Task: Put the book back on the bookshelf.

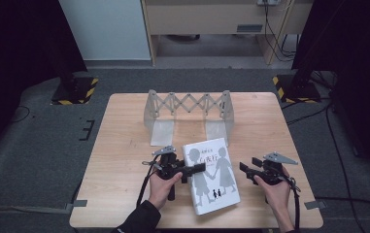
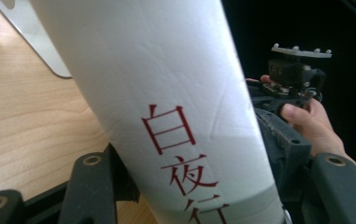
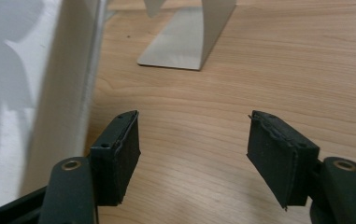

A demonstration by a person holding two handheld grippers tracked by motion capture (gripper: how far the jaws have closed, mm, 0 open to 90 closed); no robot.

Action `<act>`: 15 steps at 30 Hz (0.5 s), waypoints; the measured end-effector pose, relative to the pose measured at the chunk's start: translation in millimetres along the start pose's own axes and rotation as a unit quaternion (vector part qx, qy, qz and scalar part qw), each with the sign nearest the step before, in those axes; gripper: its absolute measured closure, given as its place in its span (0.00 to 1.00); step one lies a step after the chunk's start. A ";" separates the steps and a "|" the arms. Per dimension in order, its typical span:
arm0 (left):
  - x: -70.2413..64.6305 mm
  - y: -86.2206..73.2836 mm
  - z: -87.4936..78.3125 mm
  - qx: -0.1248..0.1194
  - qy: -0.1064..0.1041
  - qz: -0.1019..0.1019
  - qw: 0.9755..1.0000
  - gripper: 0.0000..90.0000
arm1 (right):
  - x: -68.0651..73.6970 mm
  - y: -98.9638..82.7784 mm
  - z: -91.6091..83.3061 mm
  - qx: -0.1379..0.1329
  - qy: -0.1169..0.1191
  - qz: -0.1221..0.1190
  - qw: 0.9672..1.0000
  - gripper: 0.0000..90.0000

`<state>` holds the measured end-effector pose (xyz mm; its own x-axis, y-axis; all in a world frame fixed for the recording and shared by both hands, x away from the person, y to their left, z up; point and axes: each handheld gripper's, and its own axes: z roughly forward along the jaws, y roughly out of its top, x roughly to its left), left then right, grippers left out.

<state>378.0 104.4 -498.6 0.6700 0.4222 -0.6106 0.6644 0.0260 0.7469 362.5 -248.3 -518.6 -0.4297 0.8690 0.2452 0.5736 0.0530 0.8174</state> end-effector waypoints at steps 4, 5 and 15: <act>-3.1 5.5 -2.8 -0.009 -0.006 0.006 1.000 0.49 | -3.1 -0.2 0.3 0.009 -0.015 -0.011 1.000 0.38; -3.9 7.1 -3.8 -0.010 -0.007 0.009 1.000 0.50 | -4.0 -0.5 0.5 0.011 -0.018 -0.011 1.000 0.38; -14.4 21.7 -11.9 -0.052 -0.001 0.053 0.997 0.55 | -8.4 0.5 -1.0 0.011 -0.029 -0.018 0.999 0.38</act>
<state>378.9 109.7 -470.5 0.7355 0.4264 -0.5265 0.5512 0.0753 0.8310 365.7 -256.1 -519.7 -0.4099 0.8930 0.1856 0.5737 0.0942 0.8136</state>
